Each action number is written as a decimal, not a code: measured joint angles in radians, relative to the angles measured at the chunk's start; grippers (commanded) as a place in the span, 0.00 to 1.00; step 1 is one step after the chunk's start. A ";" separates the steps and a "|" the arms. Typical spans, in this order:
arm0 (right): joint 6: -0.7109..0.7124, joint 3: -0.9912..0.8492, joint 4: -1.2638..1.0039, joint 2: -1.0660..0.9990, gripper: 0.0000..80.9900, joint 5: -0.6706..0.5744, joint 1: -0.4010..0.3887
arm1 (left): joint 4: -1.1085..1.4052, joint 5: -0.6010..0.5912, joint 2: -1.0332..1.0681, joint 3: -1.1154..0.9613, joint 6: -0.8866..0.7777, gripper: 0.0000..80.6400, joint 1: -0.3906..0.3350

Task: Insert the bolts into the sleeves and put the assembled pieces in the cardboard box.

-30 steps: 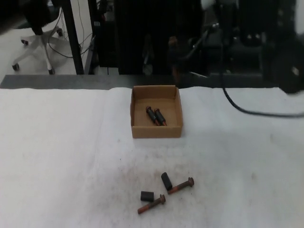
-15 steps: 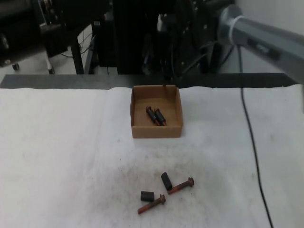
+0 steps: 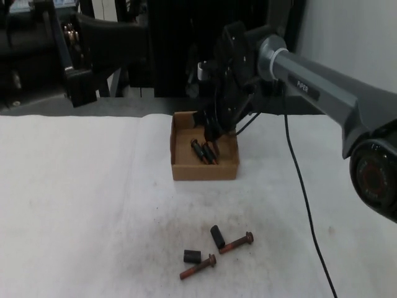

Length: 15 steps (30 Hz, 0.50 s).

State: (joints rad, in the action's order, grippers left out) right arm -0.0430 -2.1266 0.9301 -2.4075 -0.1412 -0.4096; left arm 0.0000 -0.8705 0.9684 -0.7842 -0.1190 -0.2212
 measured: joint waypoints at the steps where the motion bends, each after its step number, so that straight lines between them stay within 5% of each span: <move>1: 0.007 0.000 0.000 0.000 0.52 -0.019 0.000 | 0.000 0.000 0.000 0.000 0.000 0.00 0.000; 3: 0.008 0.000 -0.011 0.003 0.50 -0.031 0.000 | 0.000 0.000 0.000 0.000 0.000 0.00 0.000; 15: 0.020 0.000 0.067 0.196 0.01 -0.069 0.005 | -0.111 -0.024 0.000 0.000 0.000 0.00 0.000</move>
State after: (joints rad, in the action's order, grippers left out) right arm -0.0230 -2.1266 0.9968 -2.2118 -0.2098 -0.4045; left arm -0.1108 -0.8941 0.9684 -0.7842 -0.1190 -0.2212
